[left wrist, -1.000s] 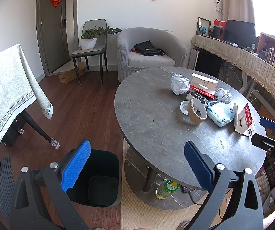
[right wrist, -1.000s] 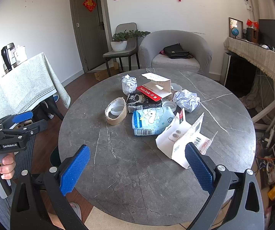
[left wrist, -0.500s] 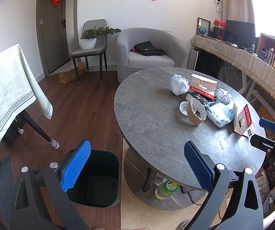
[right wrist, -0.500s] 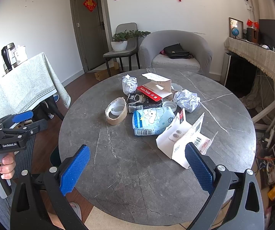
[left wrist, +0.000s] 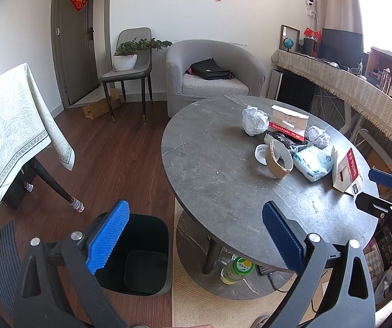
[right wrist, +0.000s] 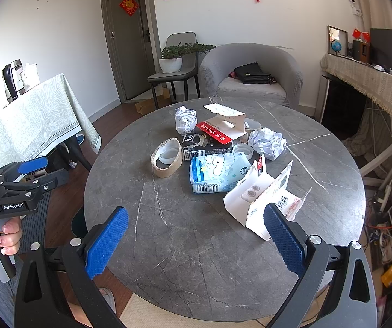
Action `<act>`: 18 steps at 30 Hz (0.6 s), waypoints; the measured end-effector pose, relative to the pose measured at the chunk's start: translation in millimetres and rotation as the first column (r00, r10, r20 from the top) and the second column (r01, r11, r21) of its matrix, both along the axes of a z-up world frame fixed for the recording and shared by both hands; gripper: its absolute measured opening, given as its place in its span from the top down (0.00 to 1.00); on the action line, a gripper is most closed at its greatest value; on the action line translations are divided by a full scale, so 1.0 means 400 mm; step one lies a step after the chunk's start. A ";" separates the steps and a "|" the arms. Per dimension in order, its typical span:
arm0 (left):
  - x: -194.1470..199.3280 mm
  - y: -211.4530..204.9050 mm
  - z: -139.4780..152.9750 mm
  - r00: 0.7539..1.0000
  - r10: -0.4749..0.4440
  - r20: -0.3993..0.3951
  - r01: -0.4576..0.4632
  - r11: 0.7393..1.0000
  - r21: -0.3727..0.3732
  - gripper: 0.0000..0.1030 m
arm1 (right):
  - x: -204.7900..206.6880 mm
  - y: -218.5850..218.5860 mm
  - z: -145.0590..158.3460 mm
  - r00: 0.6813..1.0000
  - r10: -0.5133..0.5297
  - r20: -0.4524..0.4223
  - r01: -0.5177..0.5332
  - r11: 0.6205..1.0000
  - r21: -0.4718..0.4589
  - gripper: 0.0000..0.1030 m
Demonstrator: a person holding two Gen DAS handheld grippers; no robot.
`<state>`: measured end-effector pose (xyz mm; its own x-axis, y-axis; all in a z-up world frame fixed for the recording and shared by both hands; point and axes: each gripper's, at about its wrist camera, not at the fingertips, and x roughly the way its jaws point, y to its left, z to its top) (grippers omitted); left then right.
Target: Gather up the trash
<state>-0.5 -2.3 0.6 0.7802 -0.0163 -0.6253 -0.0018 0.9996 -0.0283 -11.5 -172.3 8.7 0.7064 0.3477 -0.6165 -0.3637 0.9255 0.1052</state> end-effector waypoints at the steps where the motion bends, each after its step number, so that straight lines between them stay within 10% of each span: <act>1: 0.000 -0.001 0.000 1.000 0.000 0.000 0.000 1.000 0.000 0.03 | 0.000 0.000 0.000 1.000 0.000 0.000 0.000 1.000 -0.001 0.03; 18: -0.003 -0.007 0.001 1.000 -0.003 -0.001 0.003 1.000 0.000 0.03 | 0.000 0.002 -0.001 1.000 0.000 0.000 0.000 1.000 -0.003 0.03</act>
